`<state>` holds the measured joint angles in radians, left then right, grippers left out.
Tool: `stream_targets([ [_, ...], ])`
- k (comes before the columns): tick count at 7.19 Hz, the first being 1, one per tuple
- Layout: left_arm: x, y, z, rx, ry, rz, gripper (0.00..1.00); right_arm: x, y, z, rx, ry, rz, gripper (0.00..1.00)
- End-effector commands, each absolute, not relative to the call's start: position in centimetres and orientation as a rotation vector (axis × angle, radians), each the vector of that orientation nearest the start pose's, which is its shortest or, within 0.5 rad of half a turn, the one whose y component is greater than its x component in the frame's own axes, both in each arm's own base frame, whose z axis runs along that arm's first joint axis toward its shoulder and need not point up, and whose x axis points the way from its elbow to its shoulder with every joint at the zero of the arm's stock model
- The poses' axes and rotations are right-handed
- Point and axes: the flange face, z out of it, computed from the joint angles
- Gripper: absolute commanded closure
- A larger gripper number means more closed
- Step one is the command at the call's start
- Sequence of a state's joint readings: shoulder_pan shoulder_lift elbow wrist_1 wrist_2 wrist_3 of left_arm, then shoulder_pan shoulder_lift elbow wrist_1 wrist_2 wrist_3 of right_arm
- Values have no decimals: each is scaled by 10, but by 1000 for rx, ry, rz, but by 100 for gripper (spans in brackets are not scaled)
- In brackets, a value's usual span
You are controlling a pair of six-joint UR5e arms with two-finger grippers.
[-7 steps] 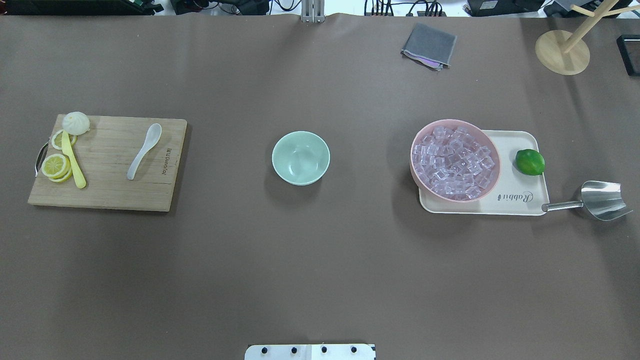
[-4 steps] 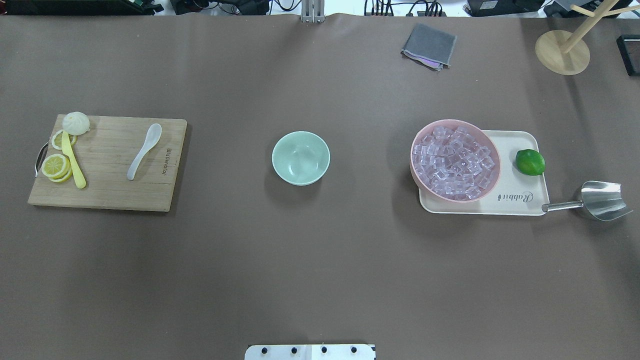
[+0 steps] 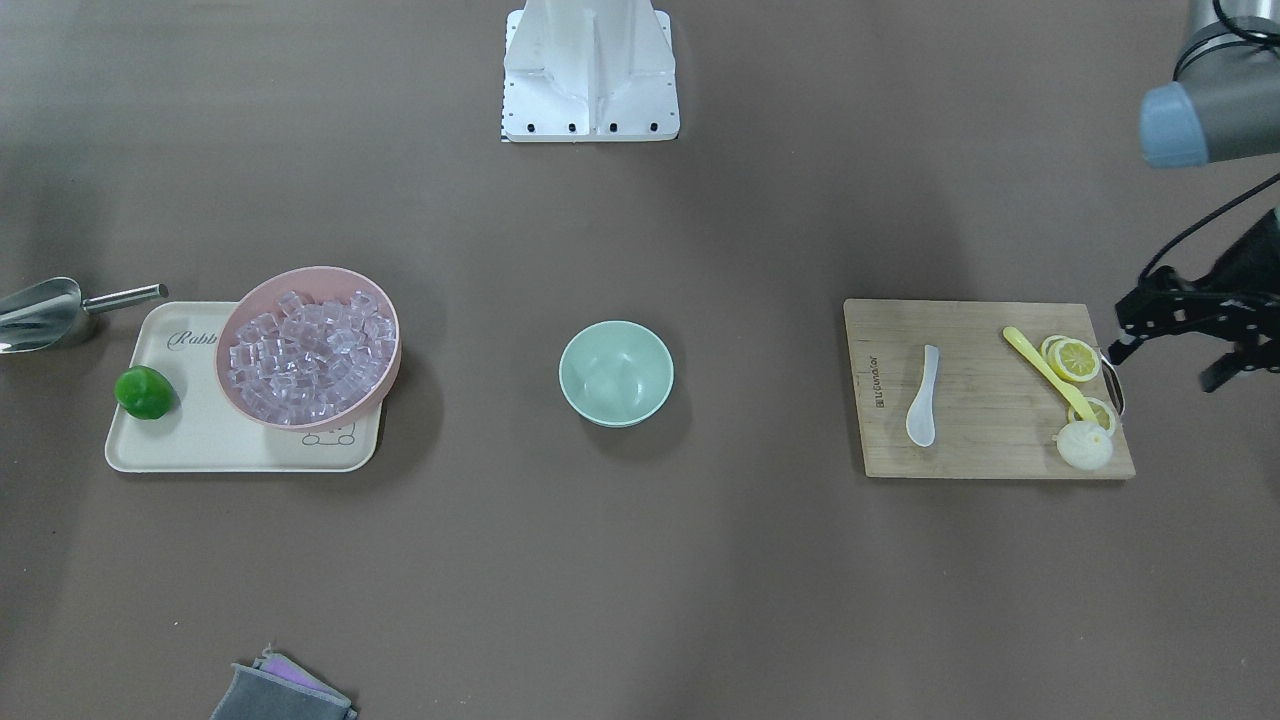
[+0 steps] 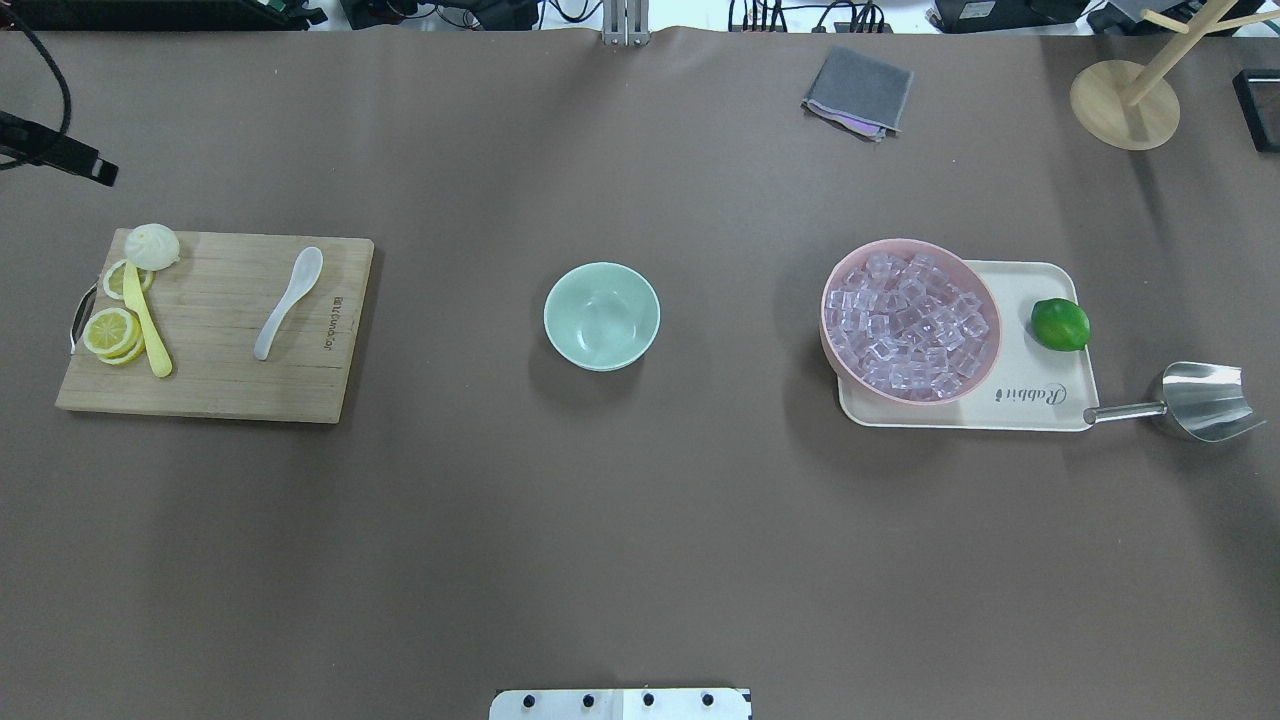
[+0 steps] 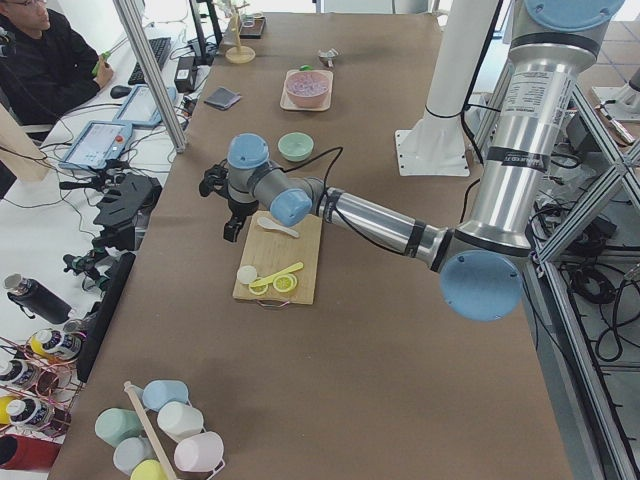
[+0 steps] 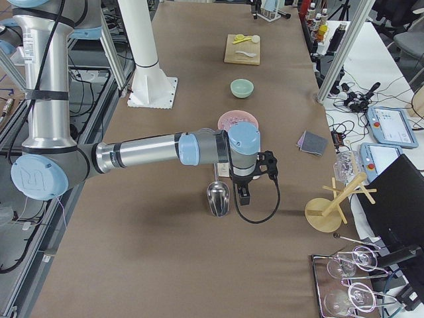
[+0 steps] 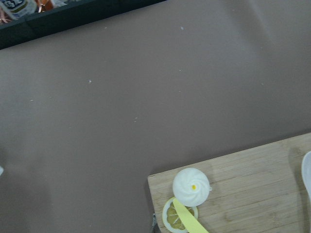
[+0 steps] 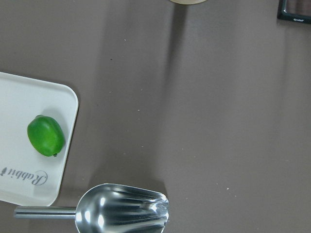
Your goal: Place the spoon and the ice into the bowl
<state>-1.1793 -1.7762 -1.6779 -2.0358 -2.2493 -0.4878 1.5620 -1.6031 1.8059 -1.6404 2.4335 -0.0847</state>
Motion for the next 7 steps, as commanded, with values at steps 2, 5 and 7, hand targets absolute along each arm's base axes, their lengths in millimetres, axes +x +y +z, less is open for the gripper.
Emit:
stream_targets([
  [2, 265, -538, 448, 411, 909, 141, 3, 30, -486, 541, 229, -917, -215, 0],
  [5, 323, -514, 461, 421, 852, 192, 14, -5, -505, 512, 157, -942, -111, 0],
  [7, 335, -512, 478, 424, 860, 215, 27, -10, -506, 510, 159, -945, -106, 0],
])
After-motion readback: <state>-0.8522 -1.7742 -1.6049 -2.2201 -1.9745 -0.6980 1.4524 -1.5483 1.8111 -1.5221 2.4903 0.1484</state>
